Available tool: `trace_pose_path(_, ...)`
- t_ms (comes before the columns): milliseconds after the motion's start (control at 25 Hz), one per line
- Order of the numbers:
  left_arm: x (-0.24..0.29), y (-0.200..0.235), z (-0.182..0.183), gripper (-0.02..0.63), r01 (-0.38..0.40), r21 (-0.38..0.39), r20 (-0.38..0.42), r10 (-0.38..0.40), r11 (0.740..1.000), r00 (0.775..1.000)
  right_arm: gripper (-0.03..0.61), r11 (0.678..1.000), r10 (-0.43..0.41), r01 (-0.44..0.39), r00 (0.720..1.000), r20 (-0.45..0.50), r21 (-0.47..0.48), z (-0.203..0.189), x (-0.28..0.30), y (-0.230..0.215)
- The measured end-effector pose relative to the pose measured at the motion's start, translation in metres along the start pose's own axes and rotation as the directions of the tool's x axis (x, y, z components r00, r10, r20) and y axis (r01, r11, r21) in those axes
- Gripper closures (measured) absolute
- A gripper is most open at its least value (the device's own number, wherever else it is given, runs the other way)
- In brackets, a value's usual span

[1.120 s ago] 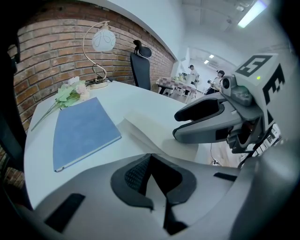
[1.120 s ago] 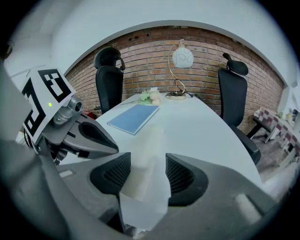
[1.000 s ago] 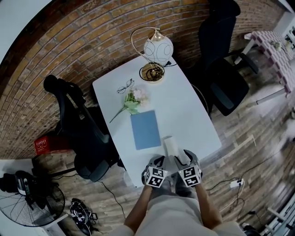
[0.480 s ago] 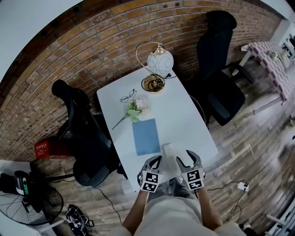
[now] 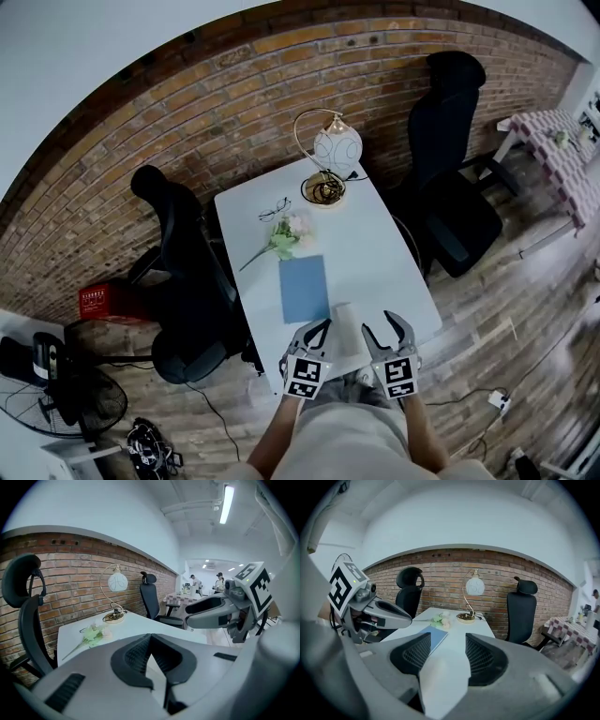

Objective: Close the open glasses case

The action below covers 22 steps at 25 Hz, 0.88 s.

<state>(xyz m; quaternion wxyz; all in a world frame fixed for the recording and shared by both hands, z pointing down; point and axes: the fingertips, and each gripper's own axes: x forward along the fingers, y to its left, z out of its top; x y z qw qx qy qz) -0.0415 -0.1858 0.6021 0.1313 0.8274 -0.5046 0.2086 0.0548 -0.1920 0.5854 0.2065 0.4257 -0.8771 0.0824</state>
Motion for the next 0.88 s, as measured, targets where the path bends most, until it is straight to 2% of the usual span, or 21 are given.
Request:
trace_pose_path(280, -0.024, -0.016, 0.022, 0.611, -0.106, -0.003, 0.055, 0.106, 0.994, 0.993, 0.344, 0.999, 0.041, -0.041, 0.996, 0.073, -0.002, 0.016, -0.029, -0.009)
trace_pose_path(560, -0.053, -0.031, 0.045, 0.611, -0.201, 0.010, 0.112, 0.198, 0.980, 0.974, 0.344, 0.997, 0.079, -0.078, 0.988, 0.135, -0.017, 0.033, -0.054, -0.013)
trace_pose_path(880, -0.089, -0.027, 0.044, 0.611, -0.270, -0.017, 0.141, 0.269, 0.963, 0.953, 0.353, 0.993, 0.114, -0.106, 0.977, 0.179, -0.051, 0.050, -0.062, 0.006)
